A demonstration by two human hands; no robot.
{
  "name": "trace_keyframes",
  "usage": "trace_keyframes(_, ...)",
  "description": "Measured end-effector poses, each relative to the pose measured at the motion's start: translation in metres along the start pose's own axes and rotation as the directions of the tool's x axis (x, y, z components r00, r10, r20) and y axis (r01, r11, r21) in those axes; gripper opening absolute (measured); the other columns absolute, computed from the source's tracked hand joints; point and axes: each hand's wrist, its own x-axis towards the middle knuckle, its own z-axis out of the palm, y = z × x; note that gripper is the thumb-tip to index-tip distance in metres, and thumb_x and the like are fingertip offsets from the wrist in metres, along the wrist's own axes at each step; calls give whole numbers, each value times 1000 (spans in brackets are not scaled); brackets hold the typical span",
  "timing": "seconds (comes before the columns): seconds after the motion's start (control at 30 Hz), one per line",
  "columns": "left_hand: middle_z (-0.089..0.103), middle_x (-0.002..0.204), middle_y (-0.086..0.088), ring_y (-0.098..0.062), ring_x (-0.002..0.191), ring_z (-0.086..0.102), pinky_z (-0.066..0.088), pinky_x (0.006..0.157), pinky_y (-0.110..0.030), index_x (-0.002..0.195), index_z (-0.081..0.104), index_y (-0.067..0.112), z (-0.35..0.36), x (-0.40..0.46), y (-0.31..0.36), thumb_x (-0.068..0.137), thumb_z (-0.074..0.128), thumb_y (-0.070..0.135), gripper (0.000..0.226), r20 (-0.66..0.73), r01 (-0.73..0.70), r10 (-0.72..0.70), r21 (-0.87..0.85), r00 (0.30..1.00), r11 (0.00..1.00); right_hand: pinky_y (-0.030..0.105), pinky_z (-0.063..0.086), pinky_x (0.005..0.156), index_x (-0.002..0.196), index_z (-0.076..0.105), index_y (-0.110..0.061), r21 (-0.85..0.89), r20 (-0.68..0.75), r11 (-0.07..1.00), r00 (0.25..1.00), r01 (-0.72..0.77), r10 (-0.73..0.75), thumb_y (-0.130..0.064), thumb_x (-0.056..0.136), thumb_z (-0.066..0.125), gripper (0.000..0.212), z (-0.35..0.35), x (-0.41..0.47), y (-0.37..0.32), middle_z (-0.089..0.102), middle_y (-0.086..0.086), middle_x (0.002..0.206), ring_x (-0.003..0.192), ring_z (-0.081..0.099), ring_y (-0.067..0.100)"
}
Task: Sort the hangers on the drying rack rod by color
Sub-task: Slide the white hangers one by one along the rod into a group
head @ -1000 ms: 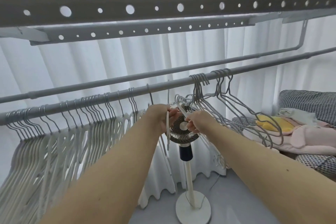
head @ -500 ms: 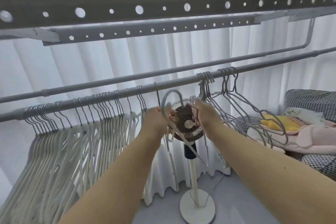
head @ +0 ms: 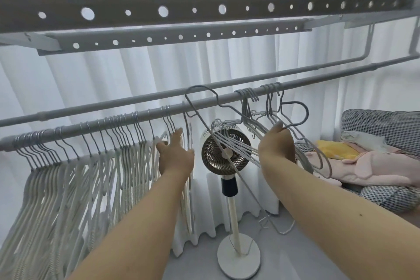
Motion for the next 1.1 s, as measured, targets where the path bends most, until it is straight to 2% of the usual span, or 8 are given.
trace_keyframes(0.17,63,104,-8,-28,78,60,56,77,-40,129,53,28,3,4,-5,86,46,1,51,4,-45,47,-243,999,969,42,39,89,122,54,-4,-22,-37,1000,999,-6,5,-38,104,18,53,-6,2,11,61,19,123,113,55,38)
trace_keyframes(0.33,49,89,14,-11,71,54,56,78,-40,131,52,27,2,6,-9,89,38,-11,58,-22,-61,57,-439,998,896,42,37,88,124,52,-8,-47,-39,998,999,-36,34,-39,104,18,51,-7,-2,19,61,16,124,114,55,38)
trace_keyframes(0.5,49,94,2,-22,73,53,45,46,-10,123,54,20,3,7,-13,95,40,-6,41,-27,-65,59,-475,998,878,37,31,76,123,50,-6,-80,-5,997,1000,-7,6,-38,104,17,50,4,-8,16,63,17,118,108,59,37)
trace_keyframes(0.6,51,93,-1,-13,70,48,45,44,-11,116,59,15,3,10,-9,103,42,10,22,-10,-25,23,-594,1000,804,38,38,79,118,50,-8,-67,153,996,987,51,-41,-39,104,18,47,23,-12,8,63,15,110,102,59,35)
trace_keyframes(0.7,54,94,1,-11,74,48,48,50,-20,107,61,18,1,14,-7,106,36,25,26,14,20,-15,-627,1000,779,39,43,78,108,52,-12,9,326,988,933,156,-150,-37,102,28,36,44,-15,-6,61,8,98,89,57,30)
trace_keyframes(0.83,54,91,-1,-13,74,48,46,52,-22,104,63,20,1,13,-6,106,35,27,29,37,63,-51,-648,998,759,47,50,90,109,56,-14,128,484,976,848,176,-216,-25,97,47,19,77,-18,-28,67,8,104,97,64,29)
trace_keyframes(1.0,48,80,-4,-14,67,46,43,44,-19,109,63,21,1,9,-3,105,36,30,28,73,101,-70,-641,995,761,23,45,54,109,53,-11,245,598,966,772,80,-216,-1,94,41,22,99,-18,-46,61,4,78,66,56,15)
trace_keyframes(1.1,49,82,-4,-16,69,47,42,49,-22,112,63,23,0,9,-5,104,39,32,27,88,112,-73,-631,993,768,24,41,50,103,53,-12,256,617,966,762,43,-197,1,92,38,22,112,-18,-50,61,8,78,60,54,14)
